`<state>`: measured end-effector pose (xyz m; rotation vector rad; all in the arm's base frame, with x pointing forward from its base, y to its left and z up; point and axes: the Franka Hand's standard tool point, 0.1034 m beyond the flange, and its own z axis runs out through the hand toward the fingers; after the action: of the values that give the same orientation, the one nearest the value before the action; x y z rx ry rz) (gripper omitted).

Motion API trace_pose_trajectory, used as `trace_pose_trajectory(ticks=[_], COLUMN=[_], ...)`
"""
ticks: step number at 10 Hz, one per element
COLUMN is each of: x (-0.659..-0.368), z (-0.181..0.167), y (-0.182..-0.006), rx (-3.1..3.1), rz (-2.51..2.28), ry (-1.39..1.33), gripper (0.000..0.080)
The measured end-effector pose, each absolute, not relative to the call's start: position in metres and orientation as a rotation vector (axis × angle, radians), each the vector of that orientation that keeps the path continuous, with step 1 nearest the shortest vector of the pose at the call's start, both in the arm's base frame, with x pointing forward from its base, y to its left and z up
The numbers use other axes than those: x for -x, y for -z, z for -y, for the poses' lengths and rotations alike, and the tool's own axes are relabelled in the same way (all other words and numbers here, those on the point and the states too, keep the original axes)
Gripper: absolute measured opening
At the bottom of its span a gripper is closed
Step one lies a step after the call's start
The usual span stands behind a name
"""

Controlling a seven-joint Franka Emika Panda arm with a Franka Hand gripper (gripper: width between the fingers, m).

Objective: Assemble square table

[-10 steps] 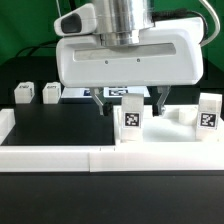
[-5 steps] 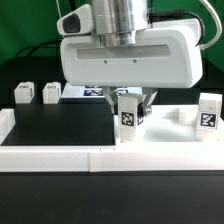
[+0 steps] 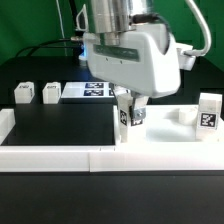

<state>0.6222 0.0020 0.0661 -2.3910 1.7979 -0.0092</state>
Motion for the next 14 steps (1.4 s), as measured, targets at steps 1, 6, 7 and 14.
trace_pose_trajectory(ticks=[1,6,7,14], x=[-0.622,-0.623,-0.623,-0.62], z=[-0.002,-0.005,-0.005,-0.016], y=[-0.065,-0.063,-0.063,-0.064], rx=[2.211,1.672,1.694,2.406], rz=[-1.988,-2.394,-2.378,-1.687], ry=[-0.022,-0.119,-0.116,-0.014], gripper=[0.029,0.029,0.029,0.0649])
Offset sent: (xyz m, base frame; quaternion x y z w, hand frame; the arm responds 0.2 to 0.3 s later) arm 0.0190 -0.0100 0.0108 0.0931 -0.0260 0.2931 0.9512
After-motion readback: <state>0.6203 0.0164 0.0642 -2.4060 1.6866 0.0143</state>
